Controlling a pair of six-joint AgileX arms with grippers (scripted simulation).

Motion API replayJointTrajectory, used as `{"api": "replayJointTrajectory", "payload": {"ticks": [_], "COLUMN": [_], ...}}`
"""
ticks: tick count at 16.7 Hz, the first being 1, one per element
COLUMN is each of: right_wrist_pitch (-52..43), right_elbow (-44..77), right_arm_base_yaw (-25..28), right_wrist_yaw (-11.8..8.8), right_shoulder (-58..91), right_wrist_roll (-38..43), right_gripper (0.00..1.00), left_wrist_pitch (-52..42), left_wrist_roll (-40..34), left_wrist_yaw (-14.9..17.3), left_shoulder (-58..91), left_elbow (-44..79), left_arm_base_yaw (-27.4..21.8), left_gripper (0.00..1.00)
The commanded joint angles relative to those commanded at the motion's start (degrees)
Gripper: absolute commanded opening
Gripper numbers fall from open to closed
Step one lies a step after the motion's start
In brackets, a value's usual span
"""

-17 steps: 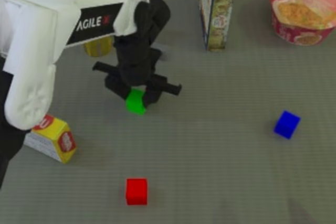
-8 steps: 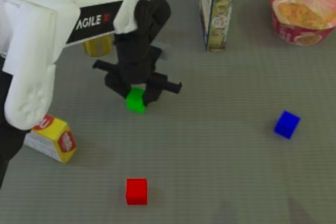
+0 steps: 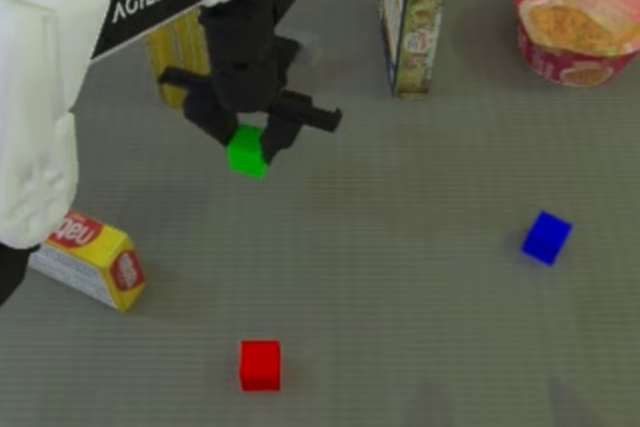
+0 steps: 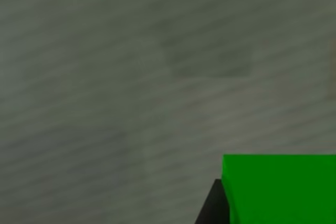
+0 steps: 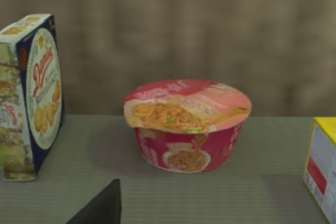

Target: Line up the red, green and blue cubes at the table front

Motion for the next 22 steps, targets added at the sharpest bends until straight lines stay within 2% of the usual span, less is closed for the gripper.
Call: {"api": "replayJointTrajectory", "payload": {"ticks": [4, 7, 10, 15, 17, 20, 22], "right_wrist_pitch": [0.0, 0.0, 0.0, 0.0, 0.0, 0.0, 0.0], "right_elbow": [0.0, 0.0, 0.0, 0.0, 0.0, 0.0, 0.0], "right_arm_base_yaw": [0.0, 0.0, 0.0, 0.0, 0.0, 0.0, 0.0], "right_wrist_yaw": [0.0, 0.0, 0.0, 0.0, 0.0, 0.0, 0.0], "right_shoulder": [0.0, 0.0, 0.0, 0.0, 0.0, 0.0, 0.0], "right_wrist_roll": [0.0, 0.0, 0.0, 0.0, 0.0, 0.0, 0.0], "right_gripper": [1.0, 1.0, 1.0, 1.0, 1.0, 1.0, 1.0], "left_wrist_pitch": [0.2, 0.8, 2.3, 5.4, 6.8, 8.3, 8.5], "left_wrist_roll": [0.0, -3.8, -12.9, -34.9, -41.6, -47.1, -47.7], "left_wrist_yaw": [0.0, -0.1, -0.3, -0.7, -0.8, -1.0, -1.1], "left_shoulder": [0.1, -1.7, -5.9, -15.2, -18.7, -22.5, -23.0], "left_elbow": [-0.2, -2.7, -8.6, -22.1, -26.8, -31.5, -32.1], "left_arm_base_yaw": [-0.4, -2.8, -7.5, -17.7, -21.4, -24.8, -25.2], "left_gripper": [0.0, 0.0, 0.0, 0.0, 0.0, 0.0, 0.0]}}
